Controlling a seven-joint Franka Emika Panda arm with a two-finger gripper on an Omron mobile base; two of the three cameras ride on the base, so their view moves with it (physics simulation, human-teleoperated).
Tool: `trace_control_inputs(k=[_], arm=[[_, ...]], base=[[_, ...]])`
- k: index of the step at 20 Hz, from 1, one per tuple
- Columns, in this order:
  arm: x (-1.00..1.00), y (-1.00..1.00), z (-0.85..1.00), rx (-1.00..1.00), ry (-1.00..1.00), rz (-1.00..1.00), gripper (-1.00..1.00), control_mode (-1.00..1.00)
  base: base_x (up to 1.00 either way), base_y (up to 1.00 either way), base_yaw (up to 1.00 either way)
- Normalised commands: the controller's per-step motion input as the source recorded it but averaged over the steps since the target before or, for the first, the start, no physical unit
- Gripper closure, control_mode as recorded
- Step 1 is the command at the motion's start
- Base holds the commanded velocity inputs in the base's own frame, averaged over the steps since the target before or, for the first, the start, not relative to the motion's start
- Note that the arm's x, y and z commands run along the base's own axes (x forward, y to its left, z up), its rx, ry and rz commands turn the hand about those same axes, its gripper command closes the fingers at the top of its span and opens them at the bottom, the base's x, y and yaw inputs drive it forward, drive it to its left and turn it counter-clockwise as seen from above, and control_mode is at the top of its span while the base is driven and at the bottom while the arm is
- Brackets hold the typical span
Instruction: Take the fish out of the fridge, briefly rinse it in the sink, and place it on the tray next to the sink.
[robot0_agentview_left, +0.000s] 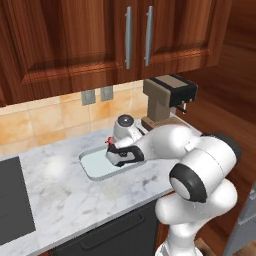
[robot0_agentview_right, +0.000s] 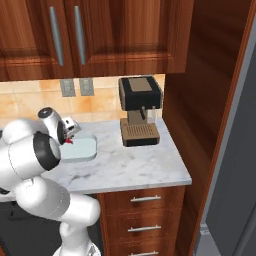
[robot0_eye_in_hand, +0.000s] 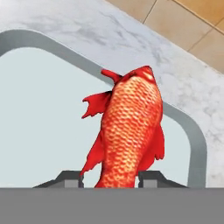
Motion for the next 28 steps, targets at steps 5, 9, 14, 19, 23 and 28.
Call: trace_control_inputs(k=[5, 9, 14, 19, 23, 28], arm=[[0.03, -0.01, 0.13, 0.01, -0.03, 0.00, -1.00, -1.00], [-0.26, 0.00, 0.72, 0.03, -0.22, 0.00, -1.00, -1.00], [-0.76, -0.02, 0.65, 0.04, -0.30, 0.00, -1.00, -1.00], [-0.03, -0.27, 0.24, 0.16, 0.01, 0.00, -1.00, -1.00], [0.73, -0.64, 0.02, 0.31, 0.19, 0.00, -1.00, -1.00], [0.86, -0.03, -0.94, 0.08, 0.73, 0.00, -1.00, -1.00]], base=[[0.00, 0.00, 0.00], [0.00, 0.00, 0.00], [0.00, 0.00, 0.00], [0.00, 0.00, 0.00], [0.00, 0.00, 0.00], [0.00, 0.00, 0.00]])
